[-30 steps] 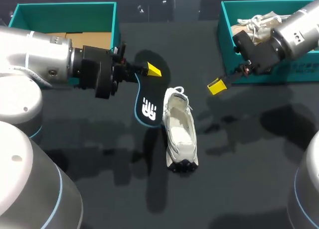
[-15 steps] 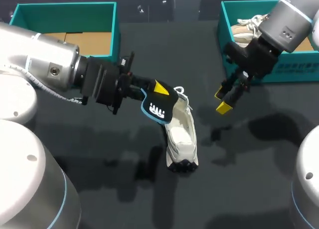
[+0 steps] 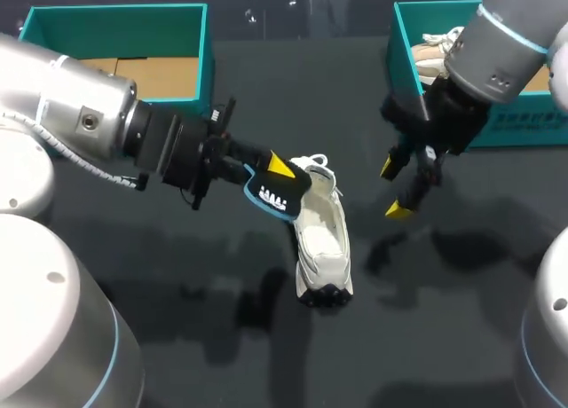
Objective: Take the shoe out of the shoebox, open the shoe tongue, remove and reinsert the insole, then place the shoe into the shoebox
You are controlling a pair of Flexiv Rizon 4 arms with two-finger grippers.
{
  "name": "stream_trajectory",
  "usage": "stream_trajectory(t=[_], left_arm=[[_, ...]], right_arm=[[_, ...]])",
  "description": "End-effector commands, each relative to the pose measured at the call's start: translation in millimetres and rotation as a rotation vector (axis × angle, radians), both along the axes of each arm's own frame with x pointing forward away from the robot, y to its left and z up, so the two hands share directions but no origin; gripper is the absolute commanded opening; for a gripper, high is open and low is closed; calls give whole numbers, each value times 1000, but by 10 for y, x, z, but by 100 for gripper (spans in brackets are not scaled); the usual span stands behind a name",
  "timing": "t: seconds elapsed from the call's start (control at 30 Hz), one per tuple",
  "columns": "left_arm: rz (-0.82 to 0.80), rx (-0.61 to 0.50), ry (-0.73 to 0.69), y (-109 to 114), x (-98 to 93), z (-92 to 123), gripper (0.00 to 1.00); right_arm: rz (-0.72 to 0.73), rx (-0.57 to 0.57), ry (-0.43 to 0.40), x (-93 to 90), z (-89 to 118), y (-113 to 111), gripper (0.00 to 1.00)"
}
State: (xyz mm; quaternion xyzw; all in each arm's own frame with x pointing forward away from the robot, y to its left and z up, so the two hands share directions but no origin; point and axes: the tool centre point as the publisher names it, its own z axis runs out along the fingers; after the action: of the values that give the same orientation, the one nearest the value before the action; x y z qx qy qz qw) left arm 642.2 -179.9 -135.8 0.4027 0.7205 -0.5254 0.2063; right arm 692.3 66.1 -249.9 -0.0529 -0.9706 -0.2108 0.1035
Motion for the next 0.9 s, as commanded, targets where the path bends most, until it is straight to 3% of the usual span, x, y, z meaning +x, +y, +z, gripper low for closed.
stream_trajectory(t=[0.03,0.37,0.43,0.8,0.9], left_arm=[[31,3,17,2,-169,-140,0],[39,4,121,-6,-348,-462,0],[39,4,121,-6,-348,-462,0],[39,4,121,-6,-348,-462,0],[14,0,137,-109,-350,-644,0]], right_arm=[[34,-7,-127,-191,-187,85,100],[122,1,-232,-298,-540,264,100],[149,-16,-206,-298,-637,270,100],[124,-38,-200,-268,-662,276,100],[71,-54,-188,-194,-768,290,100]])
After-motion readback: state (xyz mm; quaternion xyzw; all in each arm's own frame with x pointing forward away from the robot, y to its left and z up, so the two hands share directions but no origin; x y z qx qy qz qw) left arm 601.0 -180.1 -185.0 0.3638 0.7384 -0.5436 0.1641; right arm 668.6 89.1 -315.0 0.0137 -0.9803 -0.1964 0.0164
